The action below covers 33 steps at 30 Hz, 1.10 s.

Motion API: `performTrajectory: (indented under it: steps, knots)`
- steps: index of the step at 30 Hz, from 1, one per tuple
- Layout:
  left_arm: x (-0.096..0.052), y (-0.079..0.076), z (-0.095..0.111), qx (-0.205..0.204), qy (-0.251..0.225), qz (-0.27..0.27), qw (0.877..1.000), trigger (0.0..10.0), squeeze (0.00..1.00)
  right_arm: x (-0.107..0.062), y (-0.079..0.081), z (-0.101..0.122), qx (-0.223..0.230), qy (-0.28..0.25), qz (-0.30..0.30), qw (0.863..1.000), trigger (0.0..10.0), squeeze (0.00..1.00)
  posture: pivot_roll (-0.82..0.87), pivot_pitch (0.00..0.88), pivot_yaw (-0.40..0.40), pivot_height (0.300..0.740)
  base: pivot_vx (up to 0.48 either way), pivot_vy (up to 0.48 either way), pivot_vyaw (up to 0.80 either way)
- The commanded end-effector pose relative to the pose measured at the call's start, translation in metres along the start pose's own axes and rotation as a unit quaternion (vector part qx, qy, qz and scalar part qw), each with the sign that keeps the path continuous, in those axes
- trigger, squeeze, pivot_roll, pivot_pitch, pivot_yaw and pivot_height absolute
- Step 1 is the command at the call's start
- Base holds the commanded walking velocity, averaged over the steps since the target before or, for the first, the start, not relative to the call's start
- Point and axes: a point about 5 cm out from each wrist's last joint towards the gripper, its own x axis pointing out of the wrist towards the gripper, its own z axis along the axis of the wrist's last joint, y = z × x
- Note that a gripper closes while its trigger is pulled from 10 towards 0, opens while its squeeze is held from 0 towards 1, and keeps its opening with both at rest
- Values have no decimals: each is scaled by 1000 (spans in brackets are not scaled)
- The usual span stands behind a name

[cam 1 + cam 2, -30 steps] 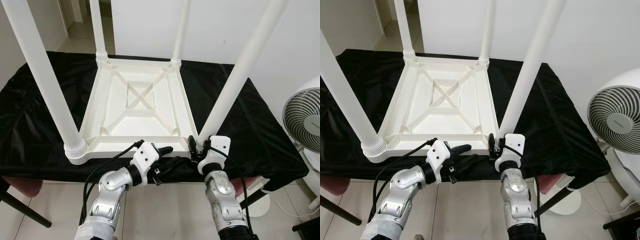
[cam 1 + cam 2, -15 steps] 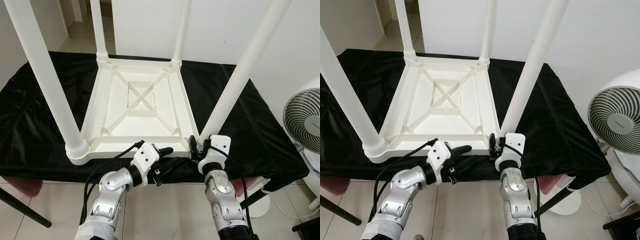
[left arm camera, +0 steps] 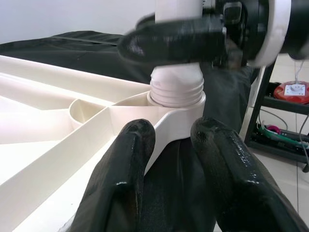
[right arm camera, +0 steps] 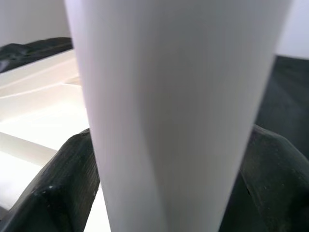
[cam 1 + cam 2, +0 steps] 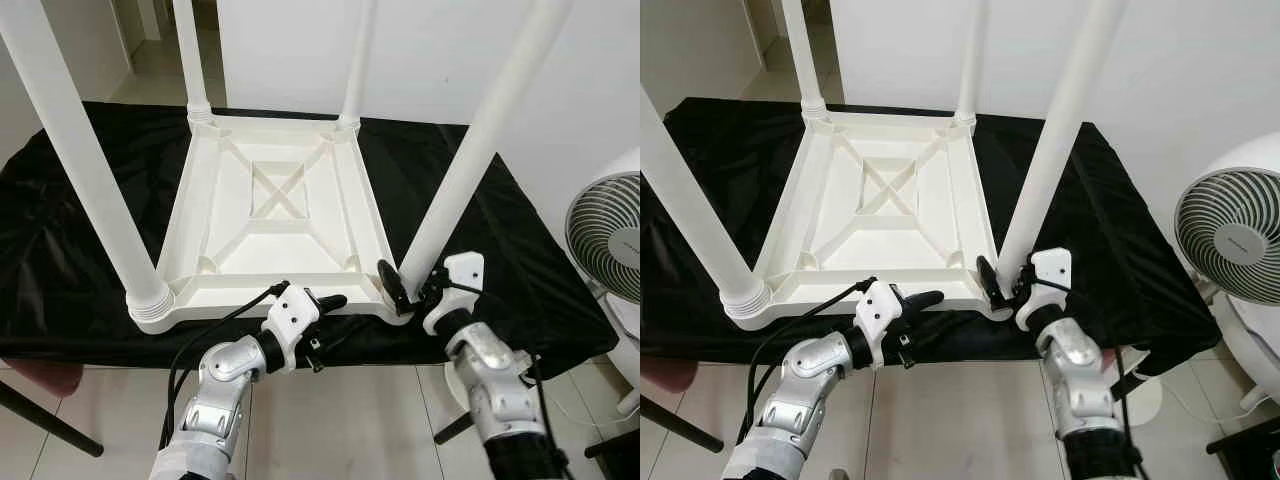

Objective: Building children table

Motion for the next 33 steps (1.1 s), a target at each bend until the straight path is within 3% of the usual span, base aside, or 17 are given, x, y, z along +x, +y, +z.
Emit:
performTrajectory:
  steps: [1,2,8,9,10,11,13,14,22,33]
  knots:
    - [2,5,0,-3,-2,65,998,10000,0,0,1,-2,2,1,16,1000,10000,1000,57,0,-33,740,0,0,0]
    - [2,5,1,-3,-2,64,998,10000,0,3,0,1,-1,1,45,999,10000,0,58,0,-30,740,0,0,0]
    - [2,7,2,-2,-2,66,998,10000,0,7,-4,1,-12,14,80,997,10000,0,66,0,-31,740,0,0,0]
    - [2,7,2,-1,-3,67,998,10000,0,7,-5,-1,-13,19,92,995,4980,0,71,0,-34,740,0,0,0]
    - [2,7,2,-1,-3,67,998,10000,0,7,-5,-1,-13,19,92,995,4980,0,71,0,-34,740,0,0,0]
    - [1,7,3,0,-5,70,998,10000,0,5,-6,-4,-12,26,101,994,1255,0,69,0,-40,740,0,0,0]
    - [1,7,3,0,-5,70,998,10000,0,5,-6,-4,-12,26,101,994,1255,0,69,0,-40,740,0,0,0]
    - [2,8,4,1,-6,74,997,10000,0,4,-6,-6,-11,30,106,994,0,0,63,0,-46,740,0,0,0]
    - [3,7,5,-1,-11,80,997,10000,0,-1,-9,-10,-7,33,115,993,0,0,-21,0,-38,740,0,0,0]
    - [9,12,10,14,-13,61,998,10000,0,-1,-4,-14,19,9,72,997,0,0,-30,0,-12,740,0,0,0]
